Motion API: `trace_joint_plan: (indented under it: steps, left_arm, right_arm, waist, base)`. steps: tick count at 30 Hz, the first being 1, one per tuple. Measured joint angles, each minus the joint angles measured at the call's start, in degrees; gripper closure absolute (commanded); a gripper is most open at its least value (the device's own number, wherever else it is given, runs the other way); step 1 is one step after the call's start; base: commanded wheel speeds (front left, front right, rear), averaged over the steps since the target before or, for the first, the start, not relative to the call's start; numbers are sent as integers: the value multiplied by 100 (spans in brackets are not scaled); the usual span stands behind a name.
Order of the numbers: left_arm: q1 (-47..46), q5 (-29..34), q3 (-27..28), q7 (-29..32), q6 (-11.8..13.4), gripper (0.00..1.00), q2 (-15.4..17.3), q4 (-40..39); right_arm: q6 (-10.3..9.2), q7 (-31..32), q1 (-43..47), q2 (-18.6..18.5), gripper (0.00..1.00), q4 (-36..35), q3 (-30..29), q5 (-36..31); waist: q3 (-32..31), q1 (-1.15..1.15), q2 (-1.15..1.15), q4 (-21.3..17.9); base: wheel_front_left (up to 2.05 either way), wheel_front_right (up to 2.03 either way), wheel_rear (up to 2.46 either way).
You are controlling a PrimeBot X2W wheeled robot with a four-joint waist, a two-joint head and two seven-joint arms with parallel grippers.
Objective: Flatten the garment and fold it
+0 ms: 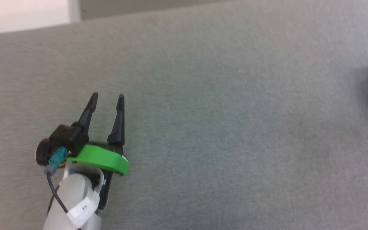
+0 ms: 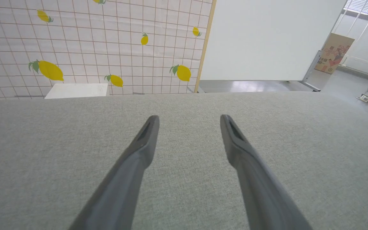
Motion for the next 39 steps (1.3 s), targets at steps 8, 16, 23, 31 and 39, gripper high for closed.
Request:
trace_joint_plan:
  steps: [8,16,23,31,39]
  left_arm:
    - [376,14,193,-5,-2,0,-216,2]
    - [633,123,159,-5,-42,0,-328,4]
    - [865,170,174,-5,-59,0,-391,23]
    - [1081,187,155,-5,-62,0,-425,105]
    - [1170,188,155,-5,-62,0,-439,152]
  right_arm:
    - [-1,-41,1651,868,0,-2167,212,479]
    - [-1,115,2830,1785,0,-3464,276,132]
    - [-1,172,3474,2033,0,-3617,204,-49]
    - [-1,270,3863,2063,0,-3676,207,-88]
    - [-1,308,3990,2065,0,-3657,237,-53]
  waist:
    - [-630,0,0,537]
    - [-1119,0,0,1043]
    - [-1454,0,0,1274]
    - [-1665,0,0,1378]
    - [-1715,0,0,1418]
  base:
    - [0,0,0]
    - [0,0,0]
    - [0,0,0]
    - [0,0,0]
    - [0,0,0]
